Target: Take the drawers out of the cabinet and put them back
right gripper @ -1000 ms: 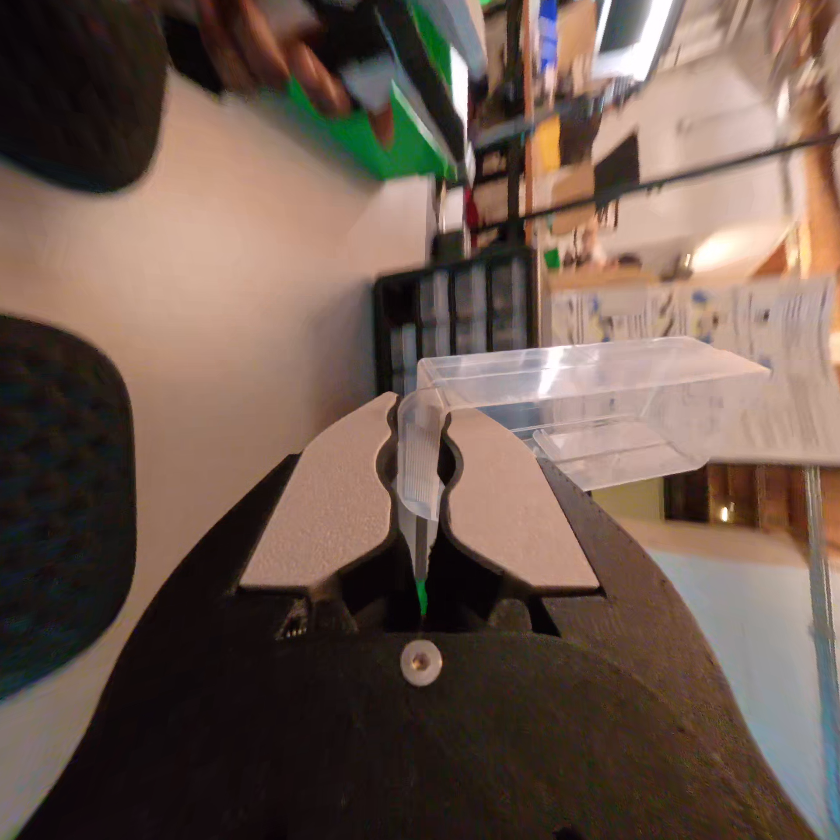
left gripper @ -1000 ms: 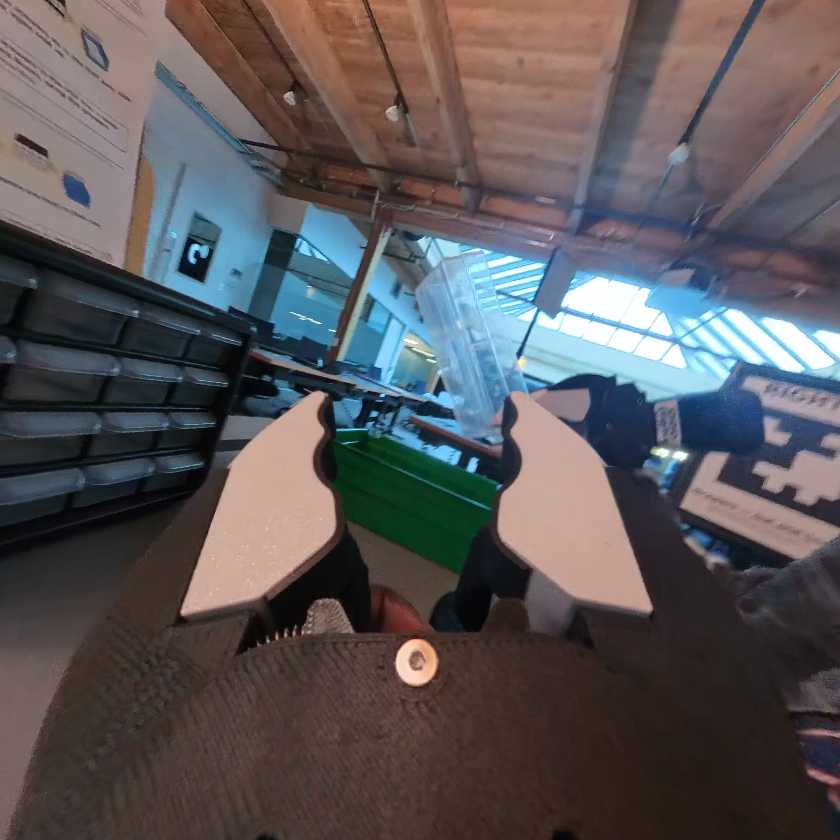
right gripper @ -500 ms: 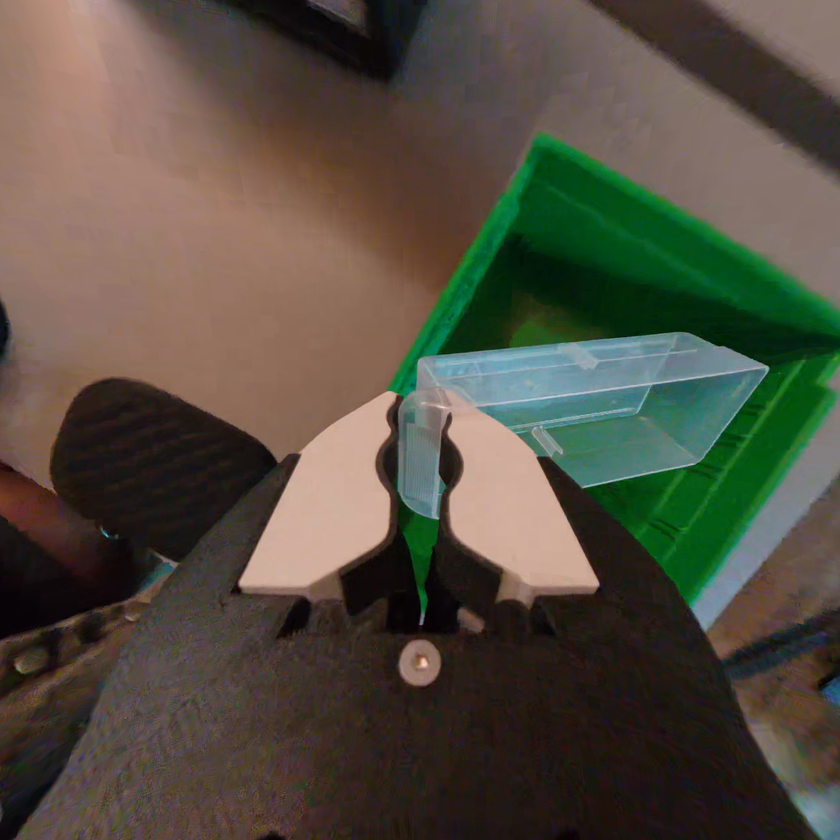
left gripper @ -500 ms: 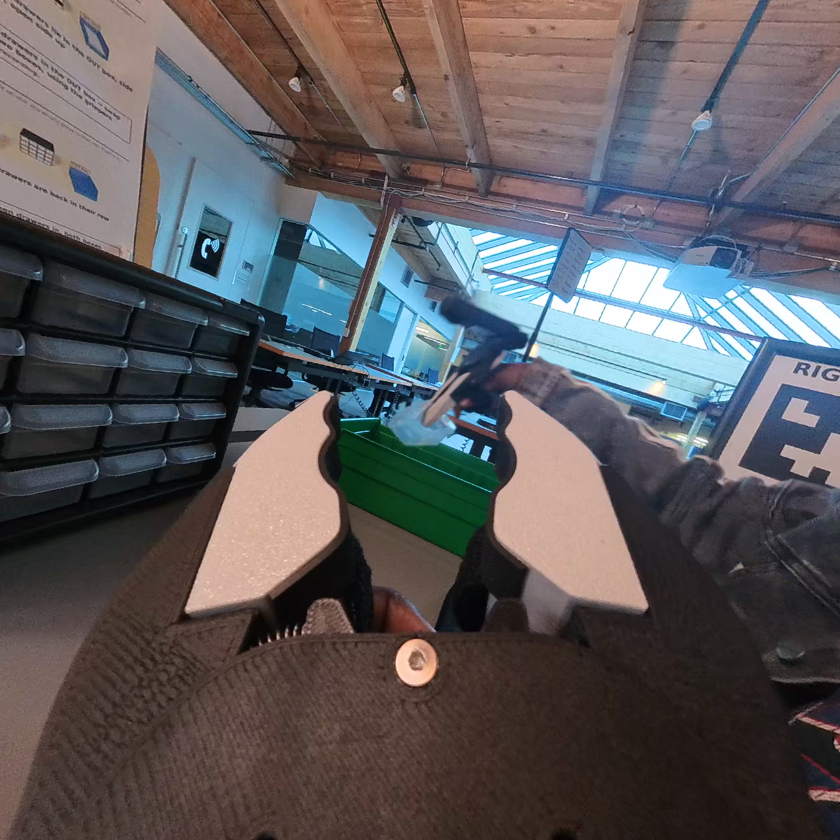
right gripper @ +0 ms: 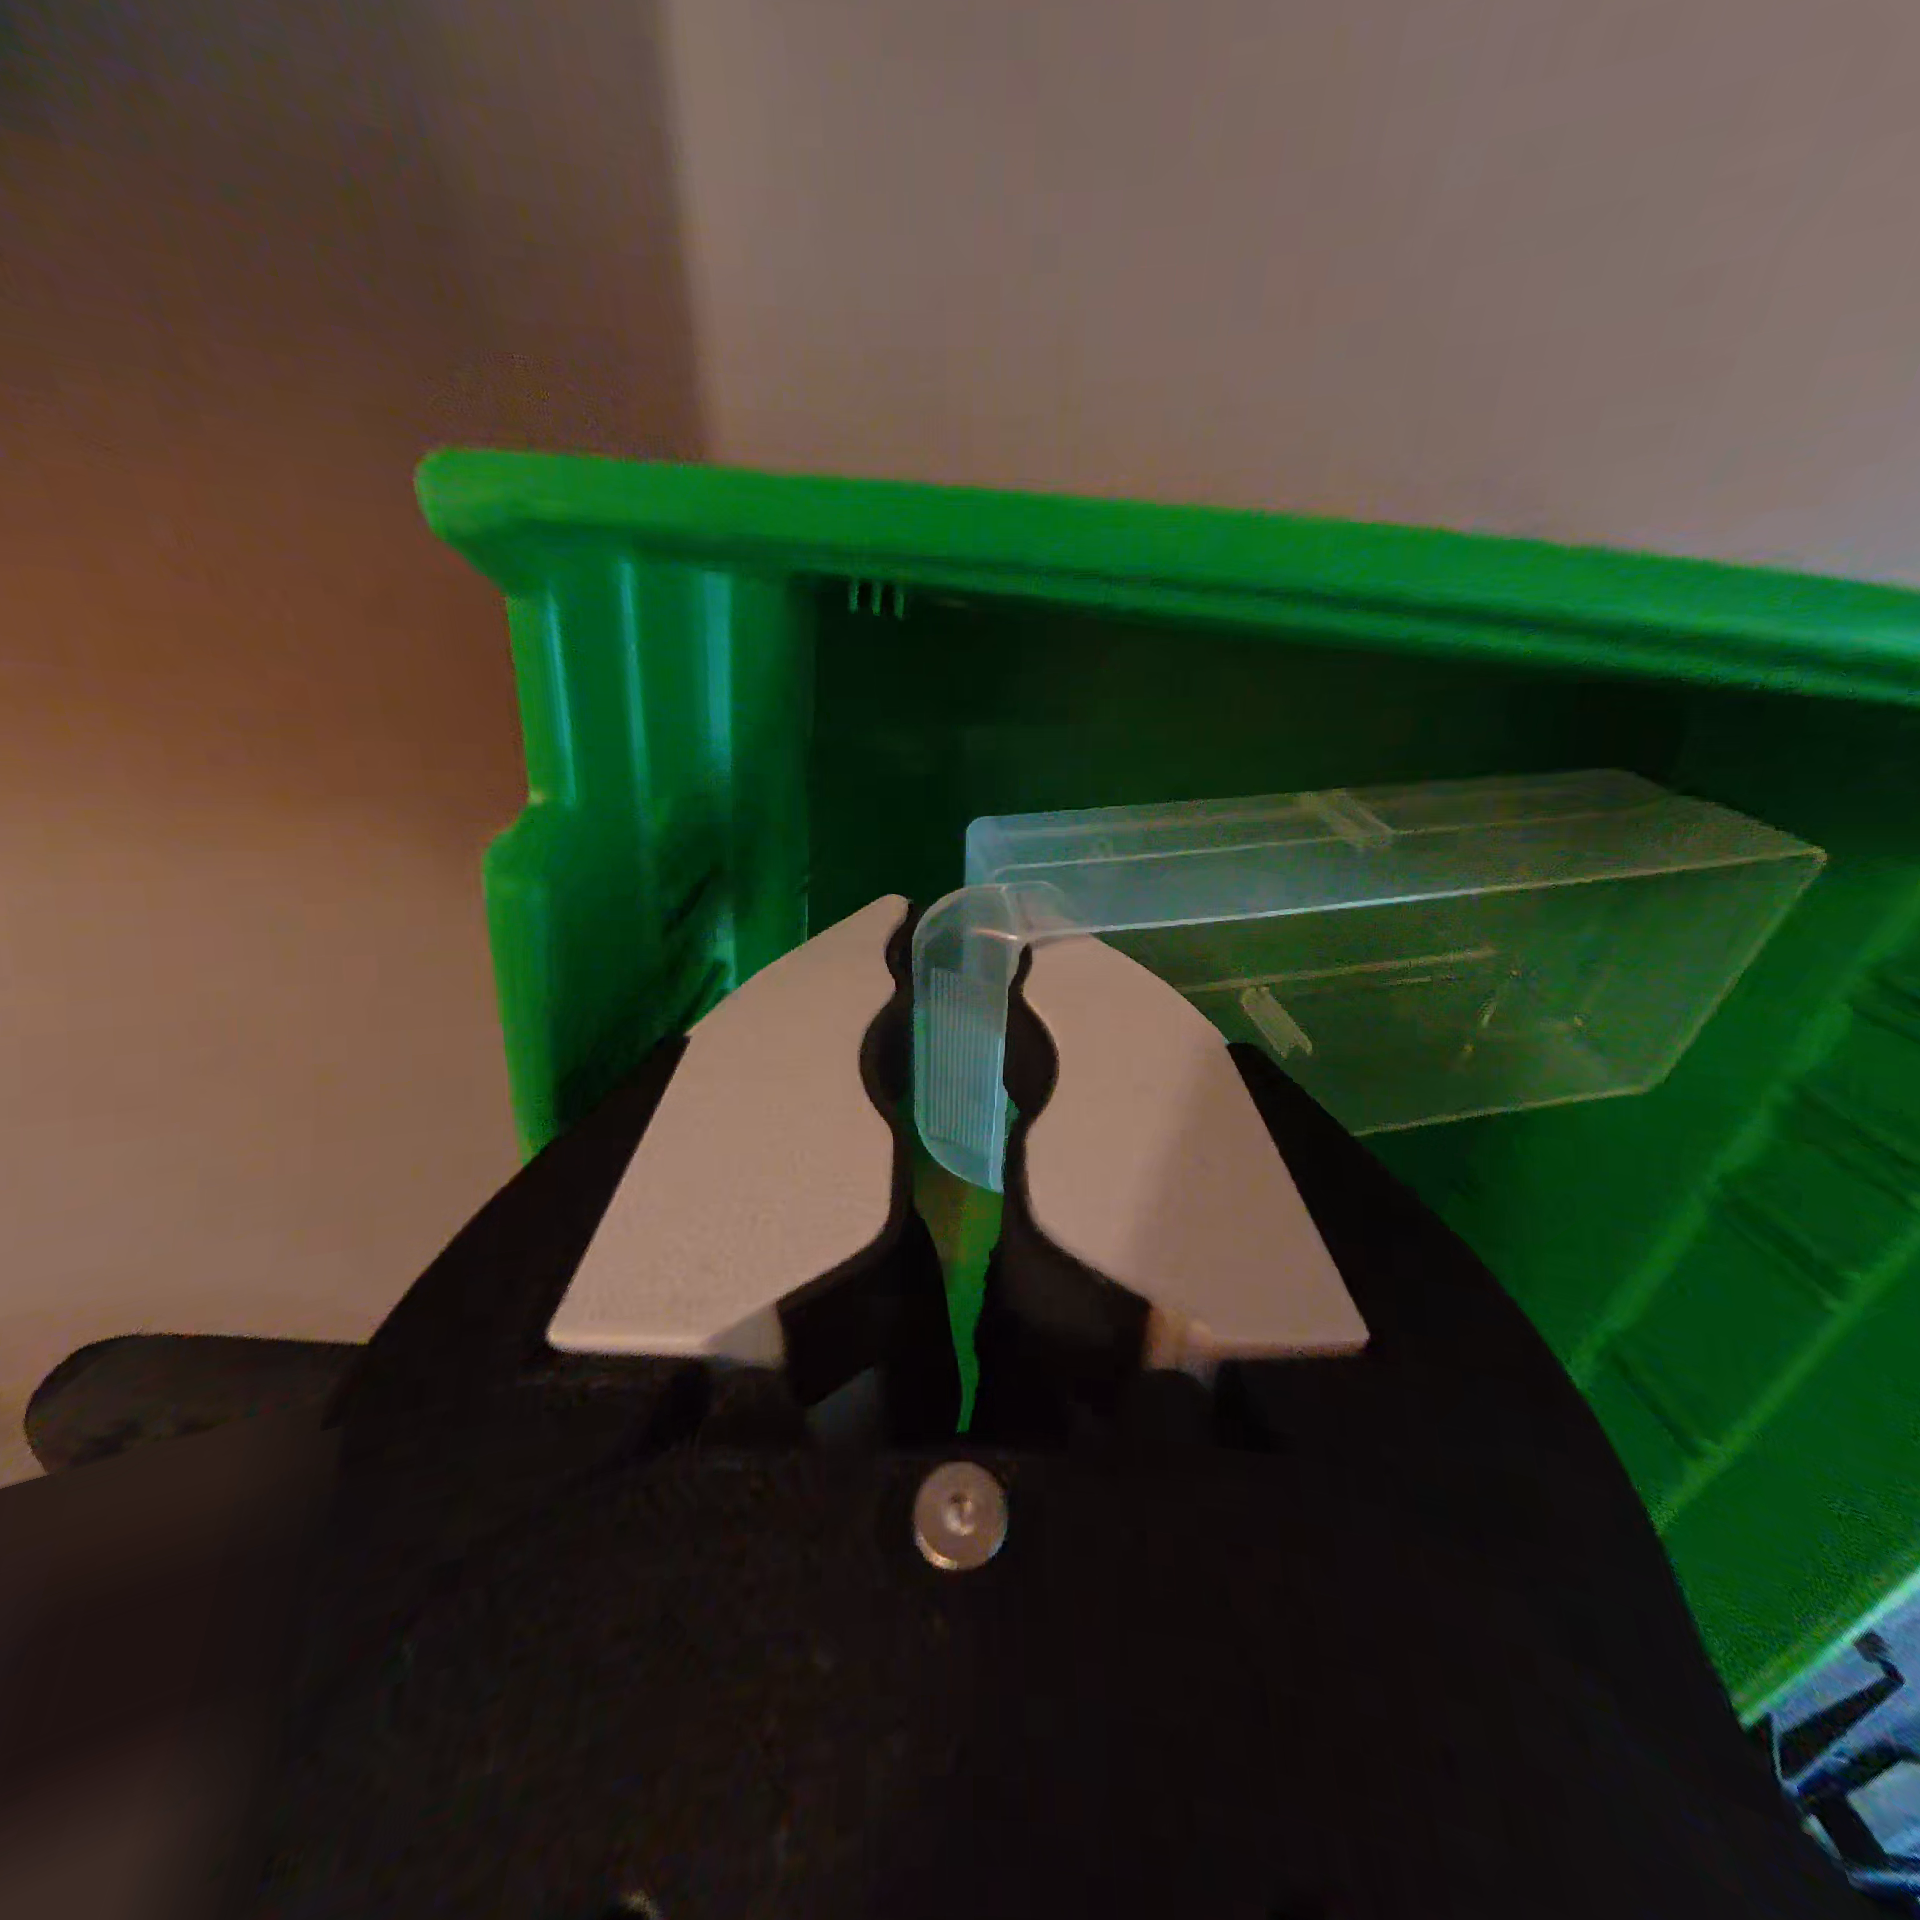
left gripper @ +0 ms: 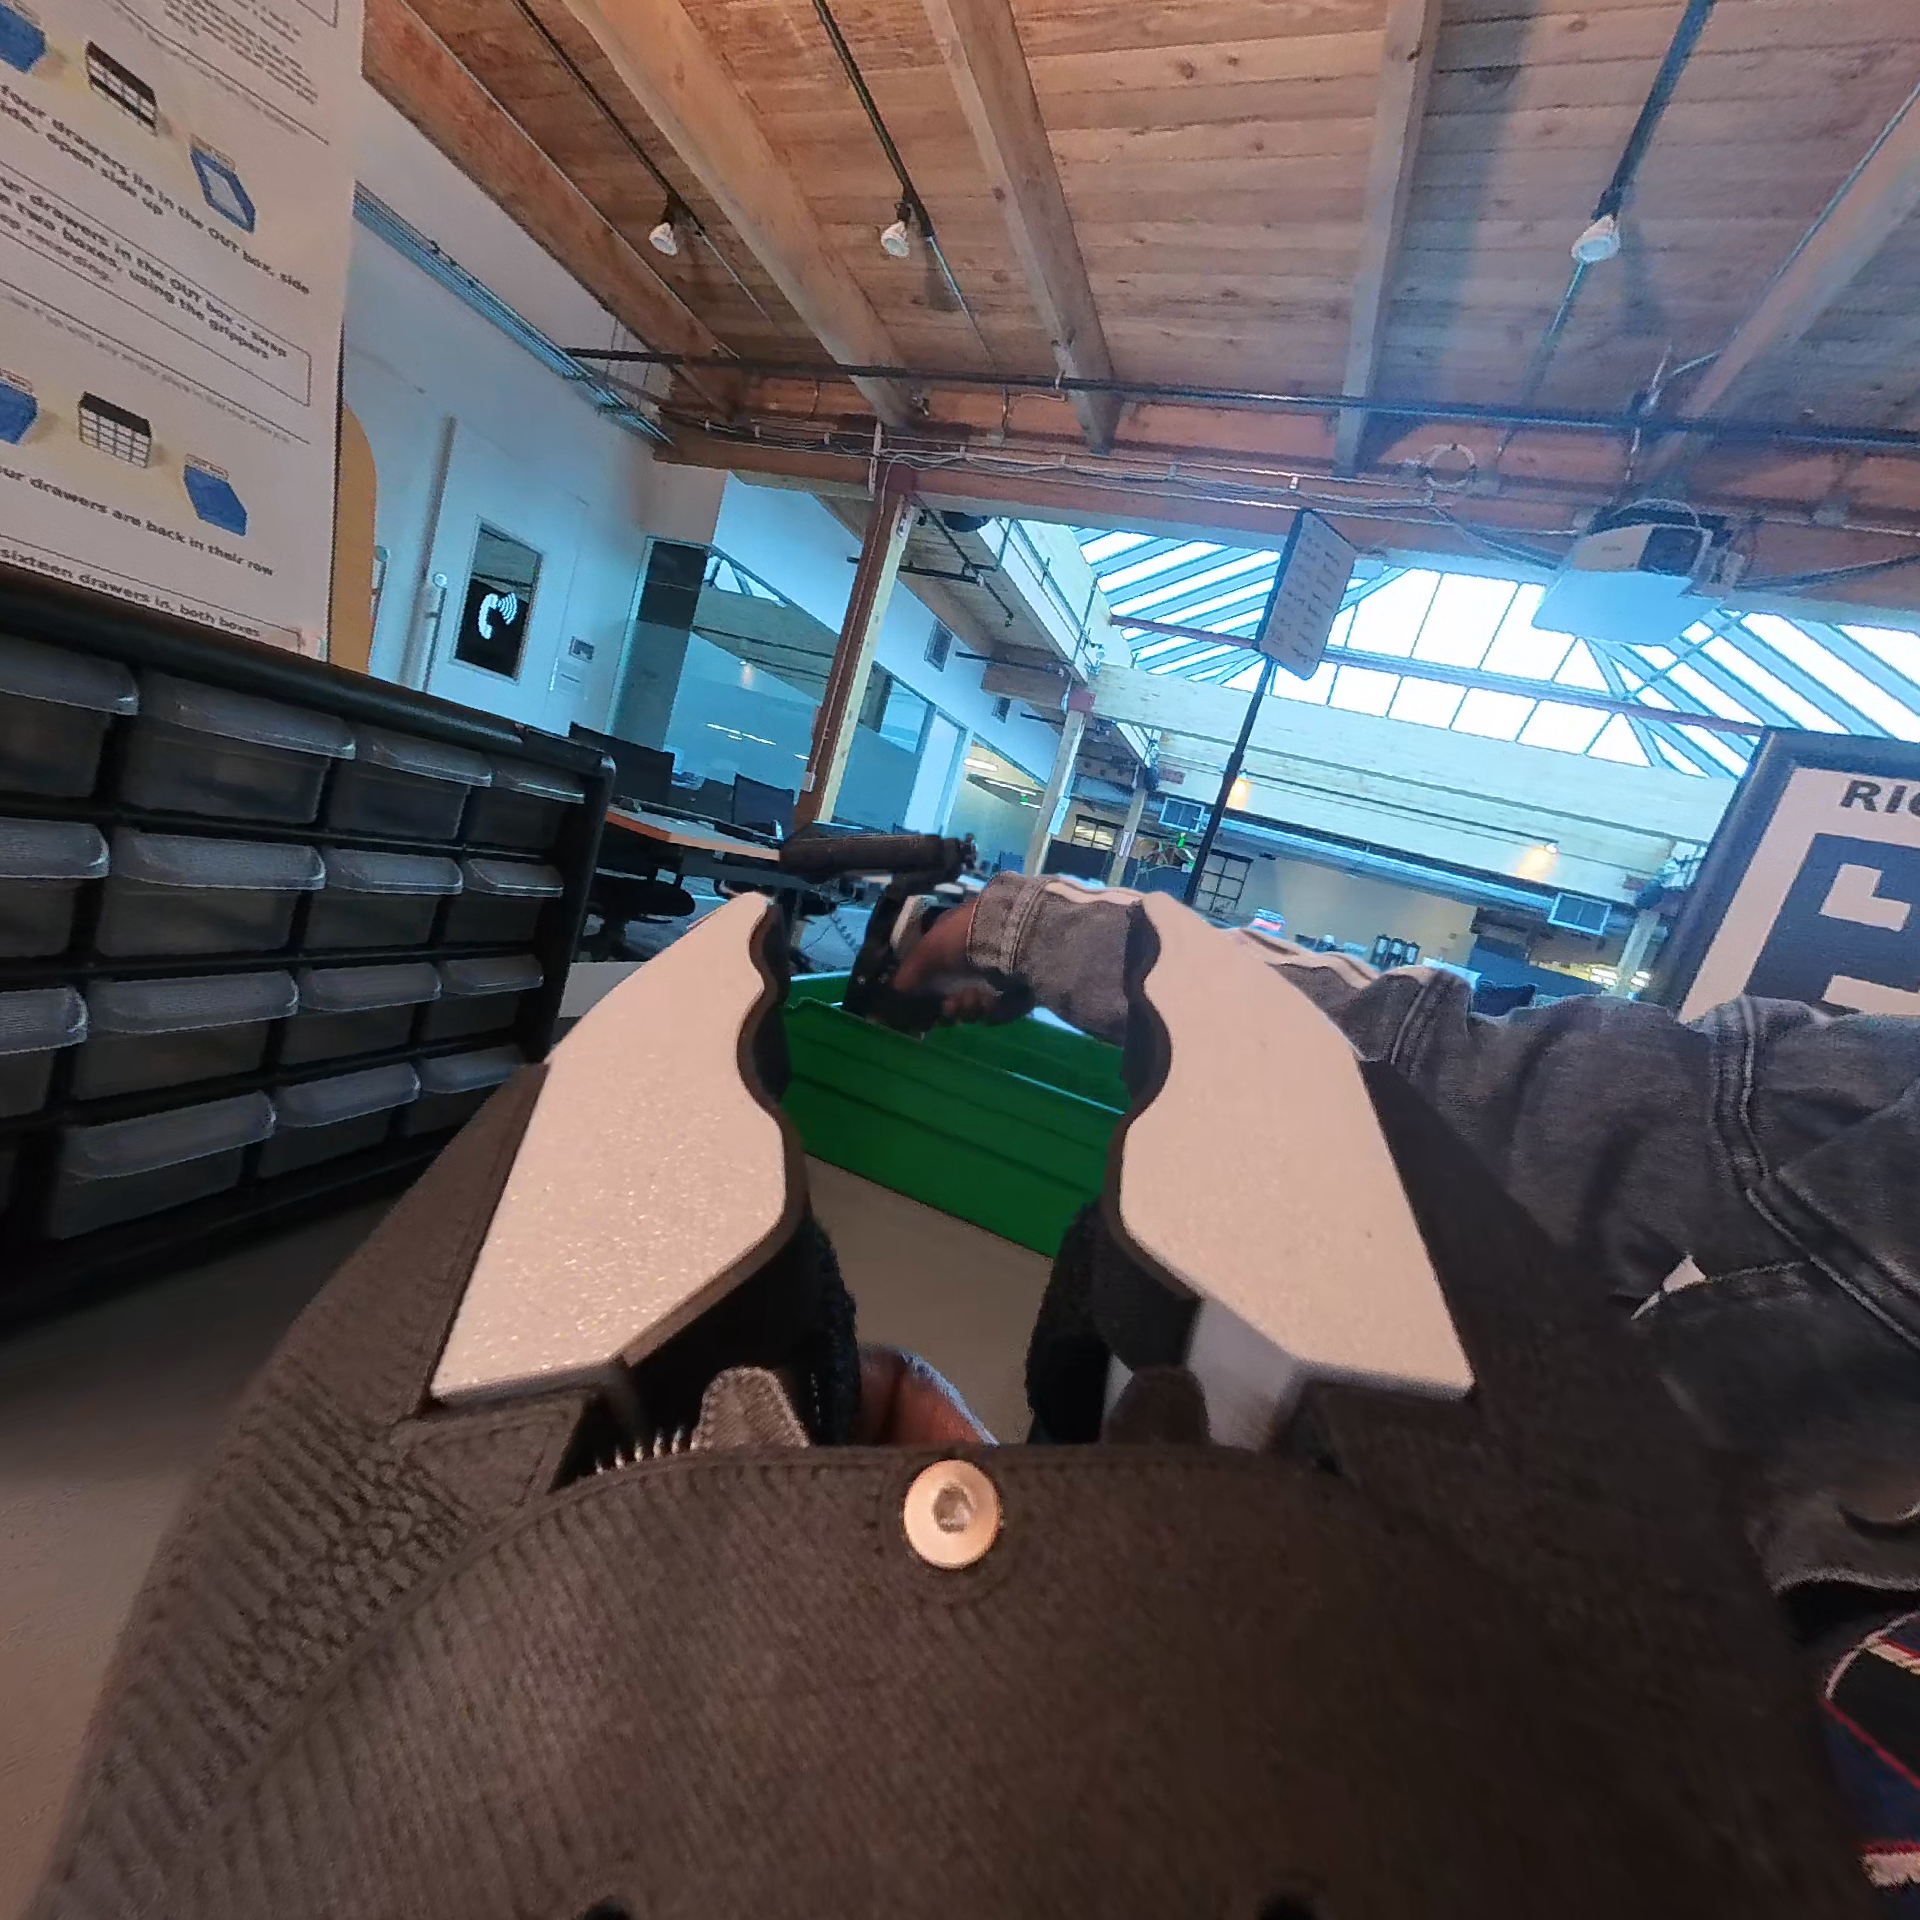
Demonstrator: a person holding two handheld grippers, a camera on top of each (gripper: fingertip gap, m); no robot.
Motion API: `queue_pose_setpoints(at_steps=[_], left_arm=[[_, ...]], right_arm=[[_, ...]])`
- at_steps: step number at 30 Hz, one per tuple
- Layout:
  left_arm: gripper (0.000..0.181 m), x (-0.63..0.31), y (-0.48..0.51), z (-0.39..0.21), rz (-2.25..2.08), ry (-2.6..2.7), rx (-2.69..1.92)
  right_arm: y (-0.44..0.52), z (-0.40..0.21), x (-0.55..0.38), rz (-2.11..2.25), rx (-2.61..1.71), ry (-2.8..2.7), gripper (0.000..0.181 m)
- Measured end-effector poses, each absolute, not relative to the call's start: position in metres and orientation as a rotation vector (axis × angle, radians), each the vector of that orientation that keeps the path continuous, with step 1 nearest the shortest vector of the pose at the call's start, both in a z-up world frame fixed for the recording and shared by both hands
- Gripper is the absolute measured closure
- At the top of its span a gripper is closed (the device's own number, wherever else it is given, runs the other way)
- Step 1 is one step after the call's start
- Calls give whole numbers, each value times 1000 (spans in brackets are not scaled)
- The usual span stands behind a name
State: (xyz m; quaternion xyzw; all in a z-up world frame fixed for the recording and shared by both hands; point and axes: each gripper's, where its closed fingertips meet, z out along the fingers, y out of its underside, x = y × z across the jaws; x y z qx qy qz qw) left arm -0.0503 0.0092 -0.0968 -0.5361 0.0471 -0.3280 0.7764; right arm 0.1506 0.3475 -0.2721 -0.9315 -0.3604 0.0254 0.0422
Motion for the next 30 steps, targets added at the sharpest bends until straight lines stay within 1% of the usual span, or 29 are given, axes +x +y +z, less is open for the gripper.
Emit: queue_pose_setpoints(at_steps=[7,9,13,16,18,20,22,24,26,28,30], left_arm=[[120,-50,12,-101,-677,113,-1182],[119,-50,12,-101,-667,116,-1185],[119,-50,14,-104,-648,119,-1197],[119,-51,16,-106,-632,120,-1207],[119,-51,17,-108,-620,120,-1219],[119,-52,20,-111,-605,118,-1240],[119,-52,23,-116,-593,113,-1265],[120,-54,28,-122,-568,103,-1304],[120,-57,34,-132,-519,100,-1360],[121,-59,42,-144,-460,99,-1431],[121,-59,51,-159,-385,120,-1527]], right_arm=[[353,-286,141,147,-2858,-1082,168],[353,-288,141,168,-2852,-1091,162],[356,-278,136,284,-2786,-1057,143],[360,-247,134,389,-2666,-1004,129],[362,-210,128,461,-2493,-931,120],[355,-166,121,516,-2271,-874,106],[330,-128,113,563,-2072,-828,100],[289,-107,99,639,-1900,-829,99],[239,-106,80,727,-1774,-888,101],[193,-122,61,819,-1669,-944,106],[159,-152,46,864,-1607,-1002,110]])
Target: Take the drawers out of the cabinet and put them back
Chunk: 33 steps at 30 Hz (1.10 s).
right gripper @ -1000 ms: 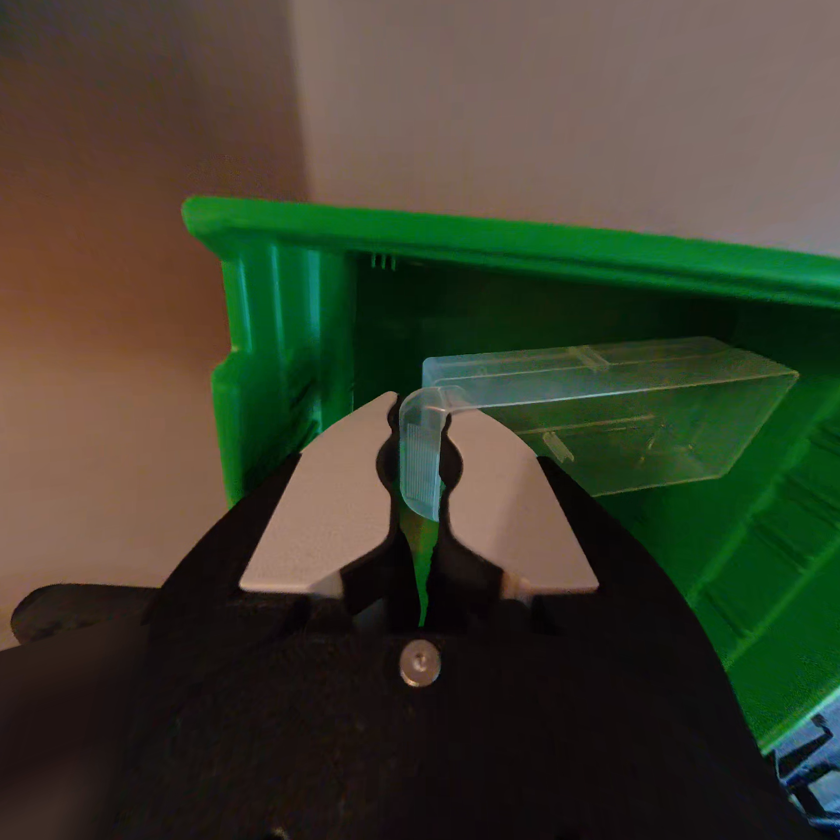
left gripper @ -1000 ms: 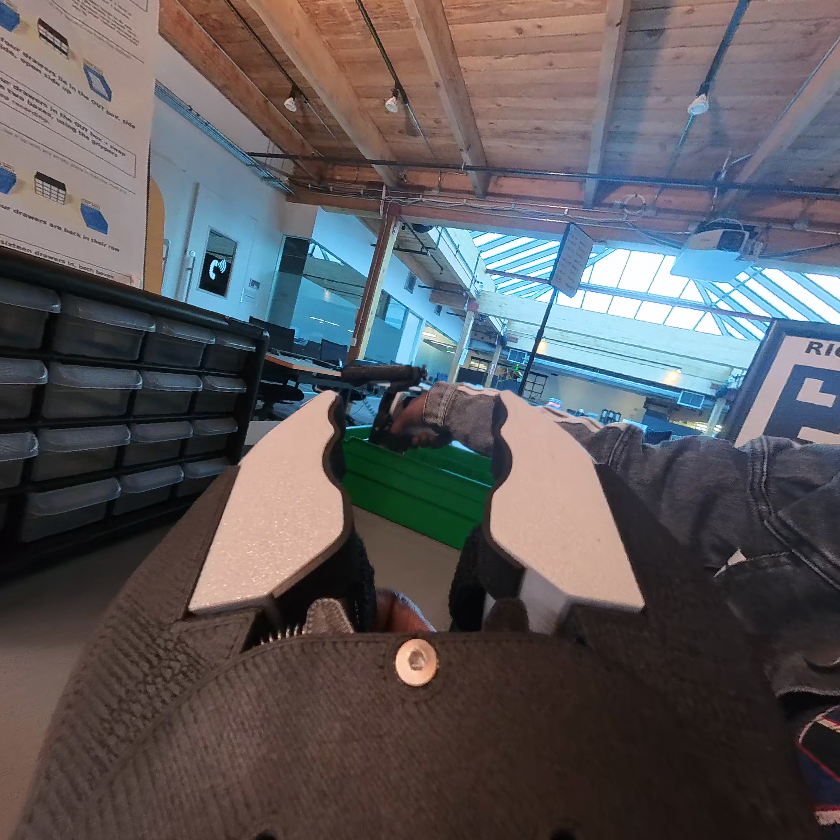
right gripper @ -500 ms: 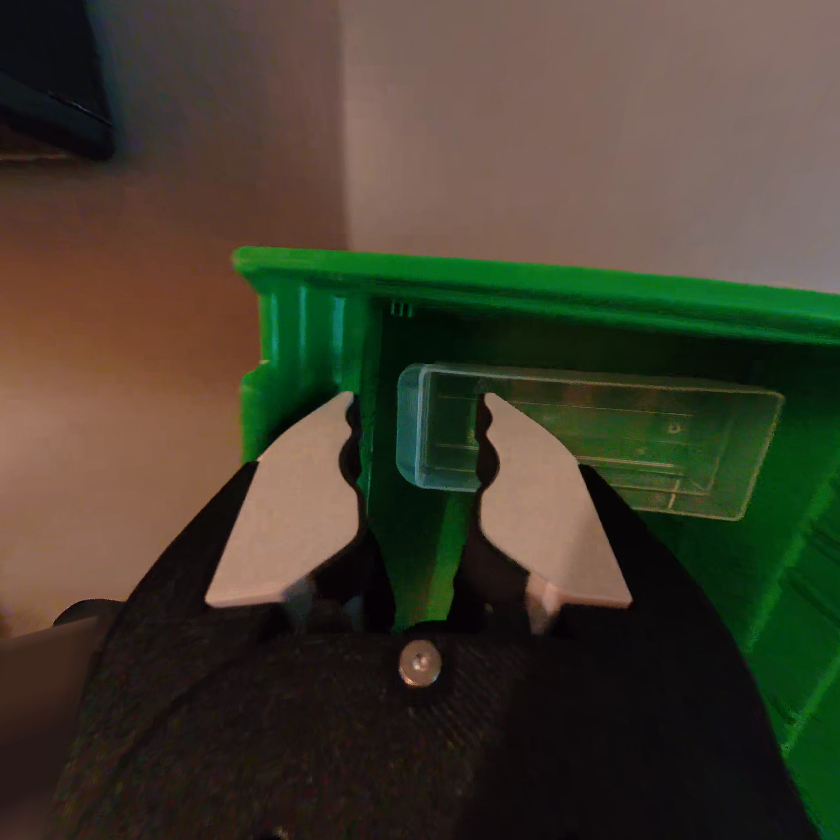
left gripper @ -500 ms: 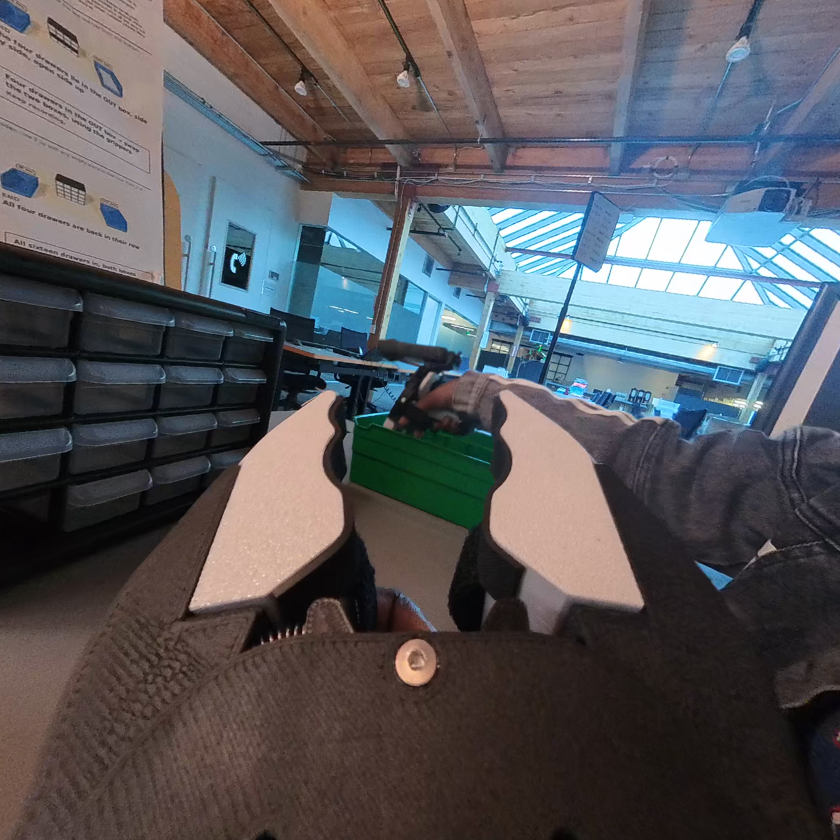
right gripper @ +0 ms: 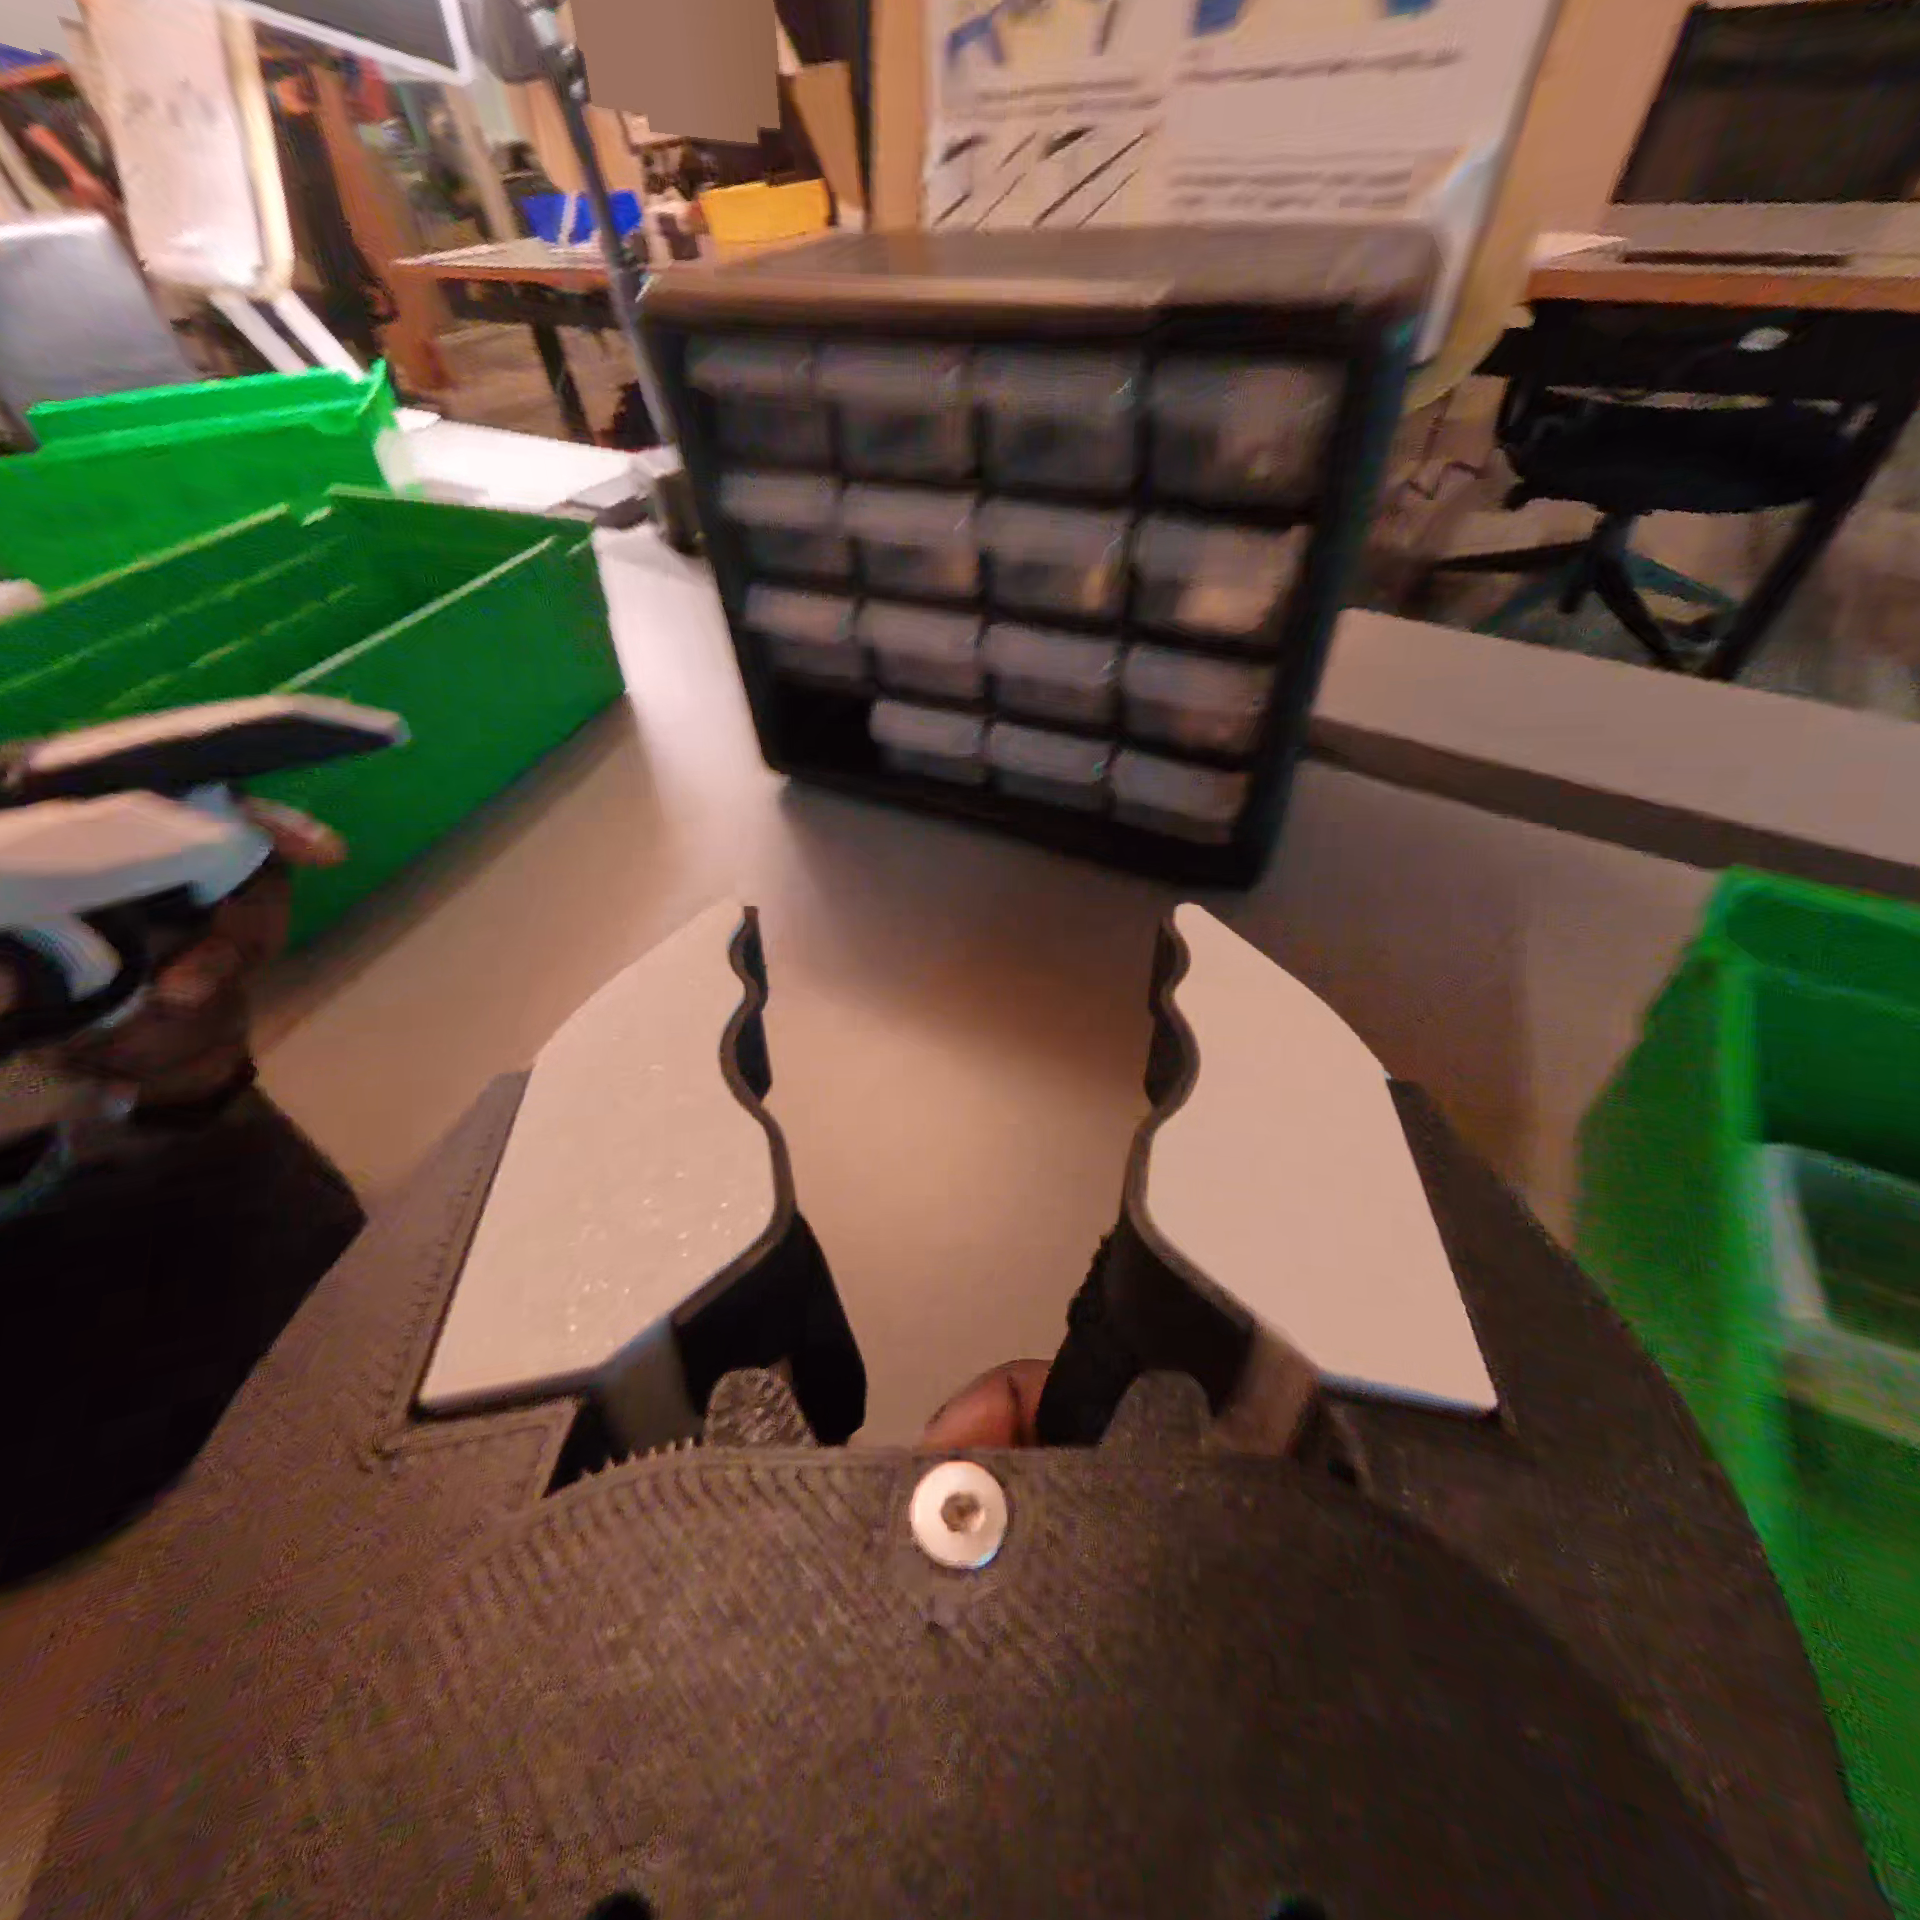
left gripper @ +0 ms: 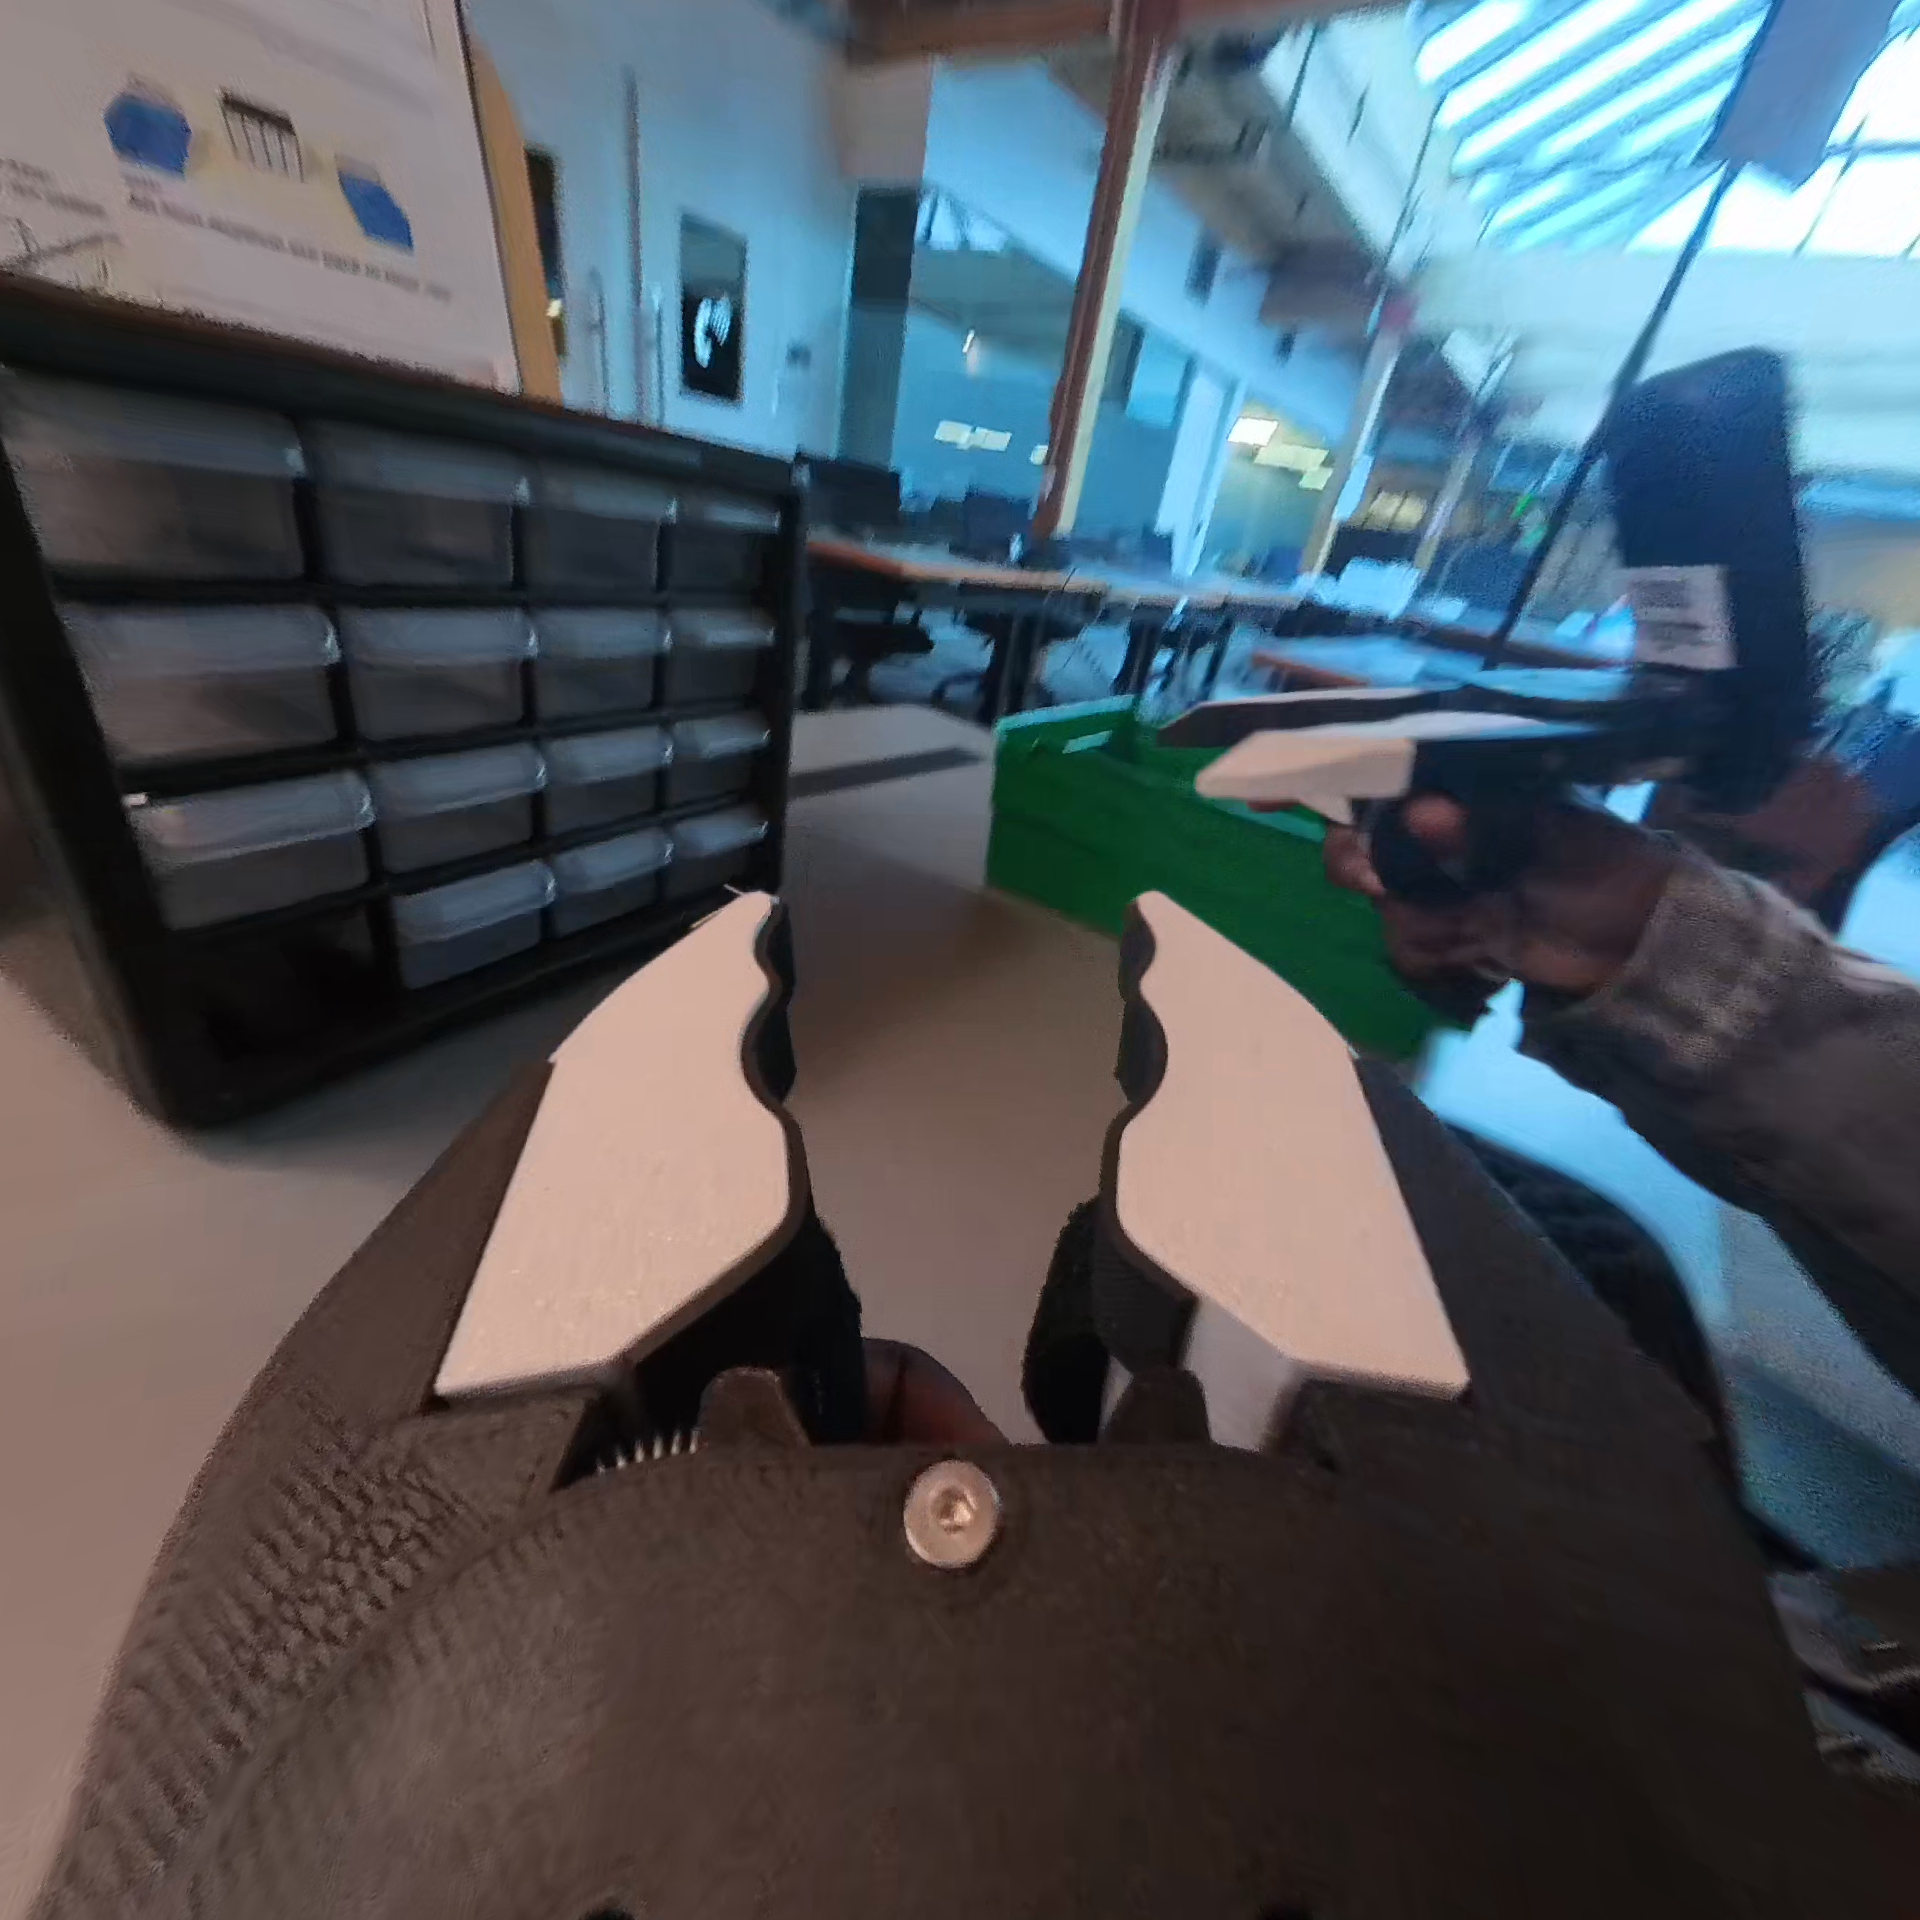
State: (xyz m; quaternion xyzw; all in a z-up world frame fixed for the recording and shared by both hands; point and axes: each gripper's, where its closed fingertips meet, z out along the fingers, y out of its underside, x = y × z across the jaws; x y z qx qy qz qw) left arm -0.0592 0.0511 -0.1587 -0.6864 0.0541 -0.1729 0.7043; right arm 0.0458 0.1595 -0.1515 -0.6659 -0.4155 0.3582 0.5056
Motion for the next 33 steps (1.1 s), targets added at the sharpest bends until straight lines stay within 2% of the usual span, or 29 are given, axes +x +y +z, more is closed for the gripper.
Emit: queue_pose_setpoints(at_steps=[5,10,18,27,33], left_arm=[[121,-70,84,-188,-11,297,-1775],[125,-106,147,-179,526,467,-1731],[151,-160,222,-238,1069,721,-1653],[152,-179,232,-252,1188,831,-1679],[168,-175,229,-252,1316,965,-1587]], right_arm=[[129,-214,24,894,-1583,-1044,112],[133,-208,31,920,-1573,-984,113],[137,-203,38,968,-1558,-917,118],[139,-207,37,975,-1581,-914,119],[140,-208,39,996,-1596,-898,120]])
